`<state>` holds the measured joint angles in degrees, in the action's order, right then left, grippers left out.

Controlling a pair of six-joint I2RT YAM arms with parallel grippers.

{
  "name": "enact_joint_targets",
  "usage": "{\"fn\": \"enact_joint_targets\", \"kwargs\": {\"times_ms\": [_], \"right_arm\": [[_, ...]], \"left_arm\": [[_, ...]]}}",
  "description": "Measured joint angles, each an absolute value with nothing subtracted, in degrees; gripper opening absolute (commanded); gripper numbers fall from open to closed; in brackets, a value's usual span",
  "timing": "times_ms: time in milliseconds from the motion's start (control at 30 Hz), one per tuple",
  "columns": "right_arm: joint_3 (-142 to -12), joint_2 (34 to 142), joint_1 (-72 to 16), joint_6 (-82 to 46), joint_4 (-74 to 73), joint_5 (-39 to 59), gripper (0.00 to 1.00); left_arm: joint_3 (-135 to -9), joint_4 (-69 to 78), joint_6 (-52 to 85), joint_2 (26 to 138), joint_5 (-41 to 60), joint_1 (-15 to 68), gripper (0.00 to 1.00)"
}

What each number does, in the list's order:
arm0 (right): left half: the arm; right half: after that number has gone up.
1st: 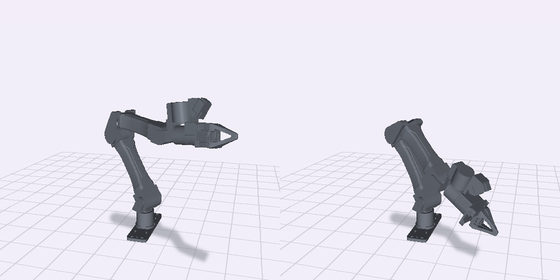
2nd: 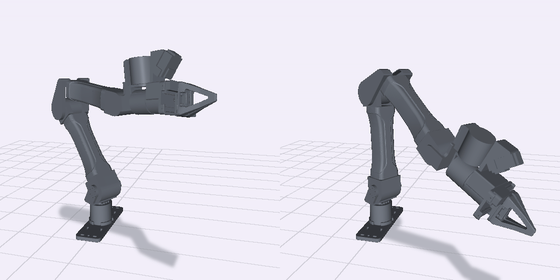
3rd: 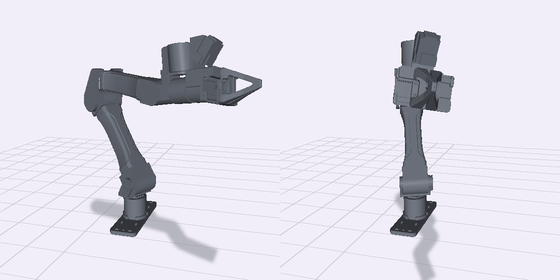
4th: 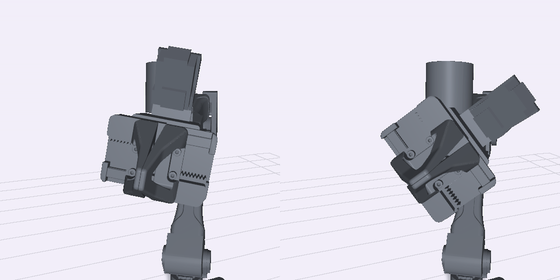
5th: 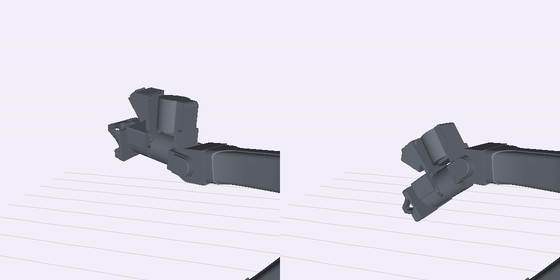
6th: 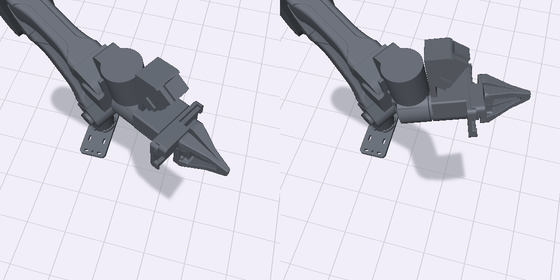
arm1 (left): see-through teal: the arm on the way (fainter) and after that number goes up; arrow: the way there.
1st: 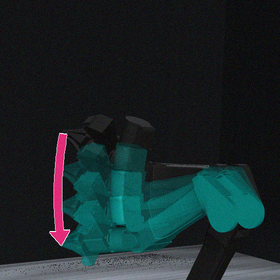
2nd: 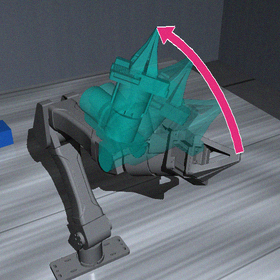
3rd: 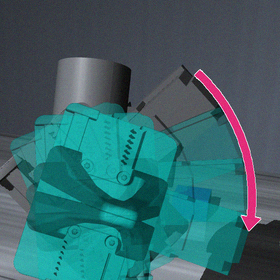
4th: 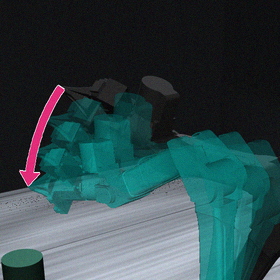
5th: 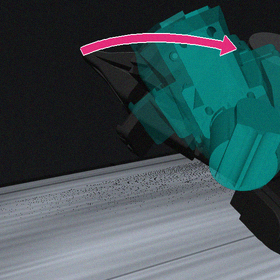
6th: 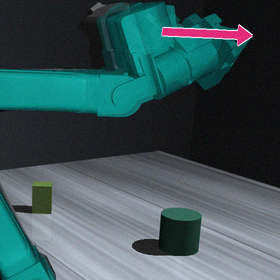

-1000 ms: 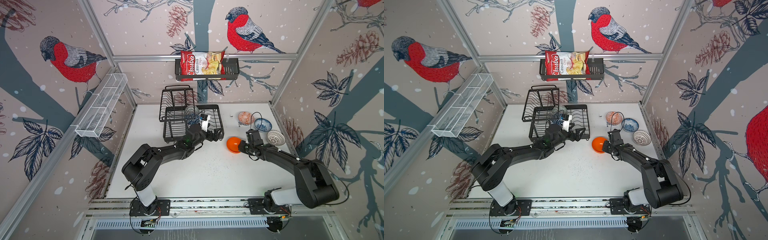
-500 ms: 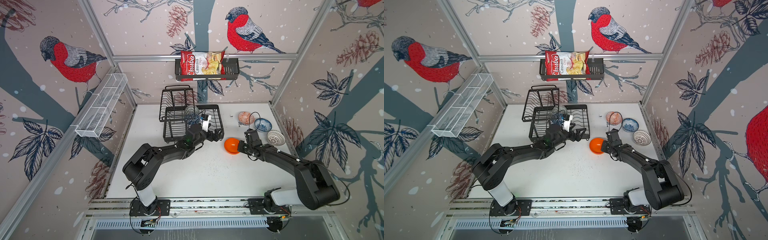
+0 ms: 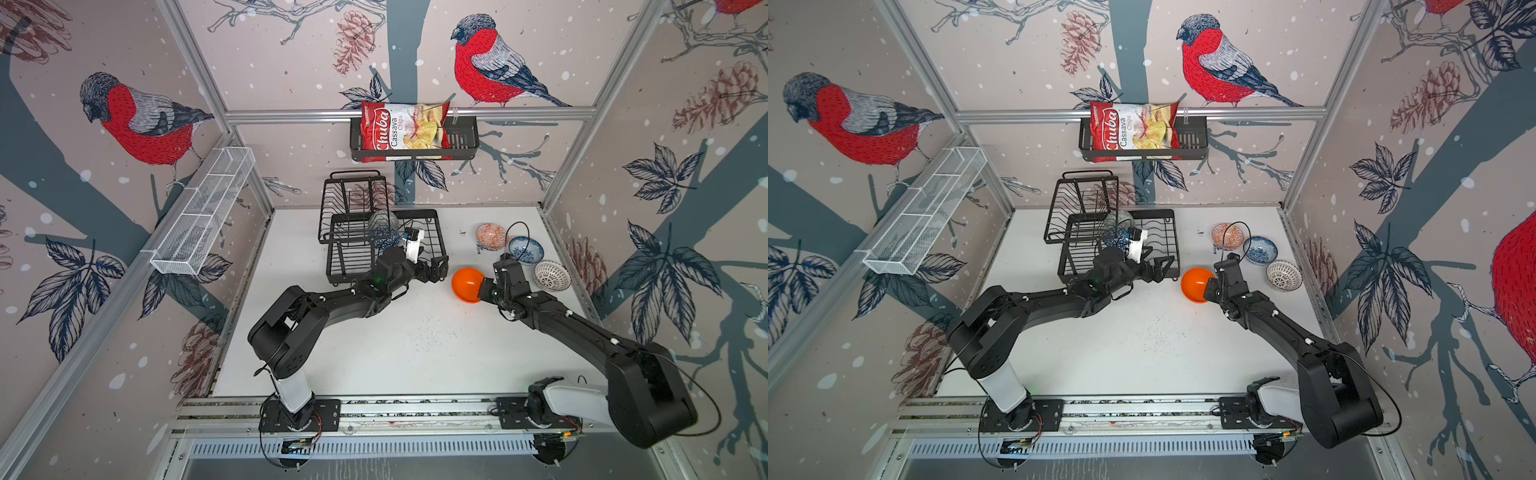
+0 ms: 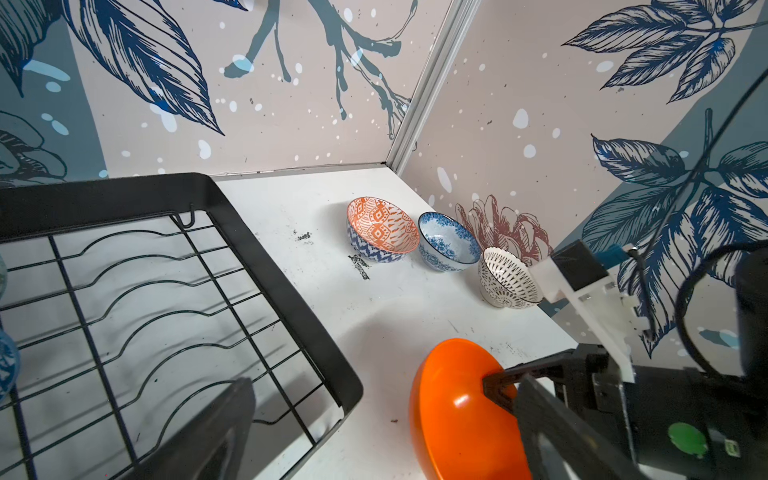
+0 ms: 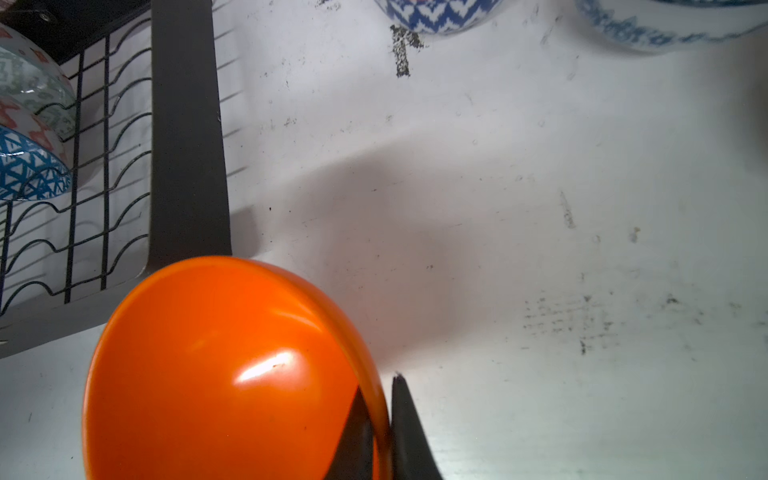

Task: Load the bowls into the dish rack
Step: 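Drag the orange bowl toward the rack with the right gripper, then lift the orange bowl upright with the right gripper while the left gripper grasps its rim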

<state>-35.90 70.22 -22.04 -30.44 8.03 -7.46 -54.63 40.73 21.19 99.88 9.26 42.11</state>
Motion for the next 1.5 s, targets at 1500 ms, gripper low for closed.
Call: {"fn": "enact_joint_targets", "kwargs": {"times_ms": [1500], "right_arm": [[-46.19, 93.41, -27.59, -7.20, -60.75, -29.76, 0.00]], "left_arm": [[-81.23, 31.11, 12.60, 113.89, 3.27, 39.16, 0.94]]}}
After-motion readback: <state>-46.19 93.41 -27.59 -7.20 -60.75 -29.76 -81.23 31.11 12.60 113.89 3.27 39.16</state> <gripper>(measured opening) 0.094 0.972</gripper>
